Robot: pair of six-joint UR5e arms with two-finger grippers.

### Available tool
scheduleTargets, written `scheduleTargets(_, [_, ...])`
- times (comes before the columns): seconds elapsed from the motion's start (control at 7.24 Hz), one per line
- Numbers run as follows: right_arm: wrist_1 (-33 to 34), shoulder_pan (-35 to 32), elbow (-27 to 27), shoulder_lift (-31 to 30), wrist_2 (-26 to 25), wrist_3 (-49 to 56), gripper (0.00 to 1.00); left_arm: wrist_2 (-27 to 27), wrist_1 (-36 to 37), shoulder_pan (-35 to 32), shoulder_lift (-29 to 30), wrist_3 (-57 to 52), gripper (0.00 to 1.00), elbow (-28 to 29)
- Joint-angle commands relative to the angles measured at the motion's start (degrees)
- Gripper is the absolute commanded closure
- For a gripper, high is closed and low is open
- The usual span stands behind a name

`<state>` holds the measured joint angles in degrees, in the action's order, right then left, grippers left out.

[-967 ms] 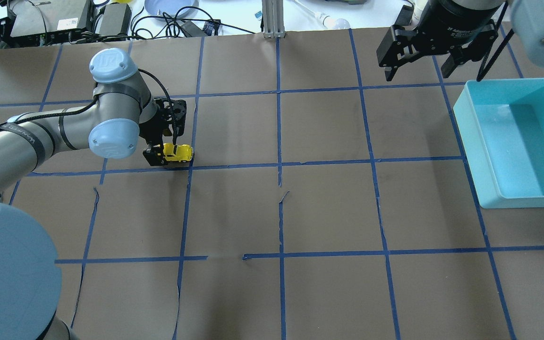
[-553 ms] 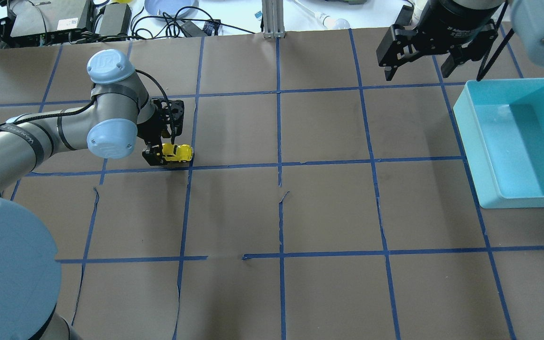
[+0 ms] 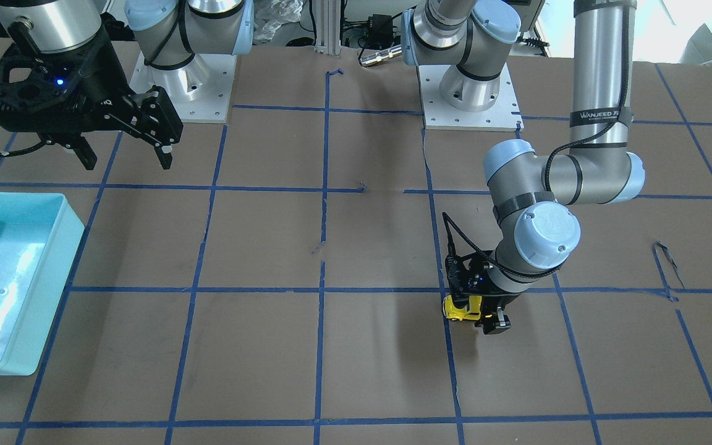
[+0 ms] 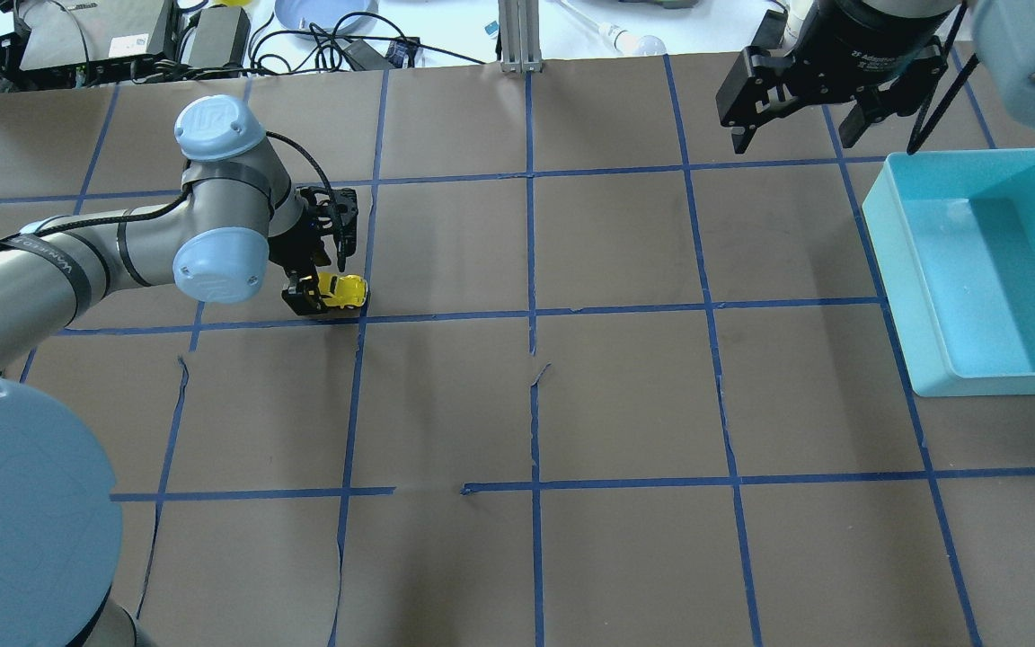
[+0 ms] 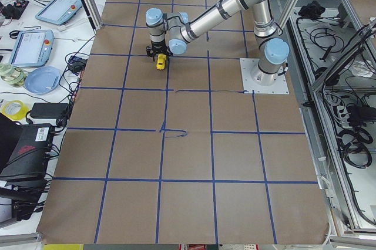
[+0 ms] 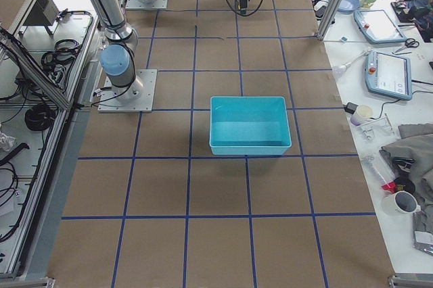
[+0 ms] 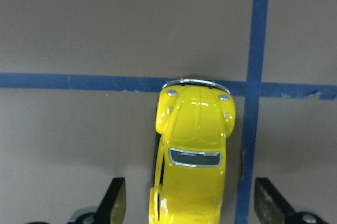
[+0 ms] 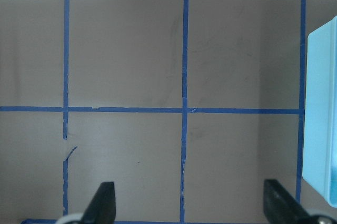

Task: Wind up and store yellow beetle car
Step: 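Drag the held yellow car backward toward the robot with the left gripper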

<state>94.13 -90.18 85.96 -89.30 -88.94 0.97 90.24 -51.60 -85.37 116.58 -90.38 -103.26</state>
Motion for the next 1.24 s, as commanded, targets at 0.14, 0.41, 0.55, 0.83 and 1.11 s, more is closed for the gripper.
scheduleTargets(0.14, [0.0,0.0,0.0,0.0,0.0,0.0,0.0,-0.8,-0.1,-0.1,-0.5,-1.8,0.4,-0.4])
scheduleTargets(0.41, [0.0,0.0,0.0,0.0,0.0,0.0,0.0,-0.7,0.0,-0.1,-0.4,-3.0,0.67,-0.5])
scheduleTargets(0.55, [0.0,0.0,0.0,0.0,0.0,0.0,0.0,-0.6,0.0,-0.1,-0.4,-3.1,0.85,-0.2])
scheduleTargets(0.83, [0.0,0.0,0.1,0.0,0.0,0.0,0.0,-0.5,0.2,0.9,-0.6,-3.1,0.85,-0.5])
scheduleTargets(1.11, [0.0,0.0,0.1,0.0,0.0,0.0,0.0,-0.6,0.9,2.9,-0.6,-3.1,0.85,-0.6])
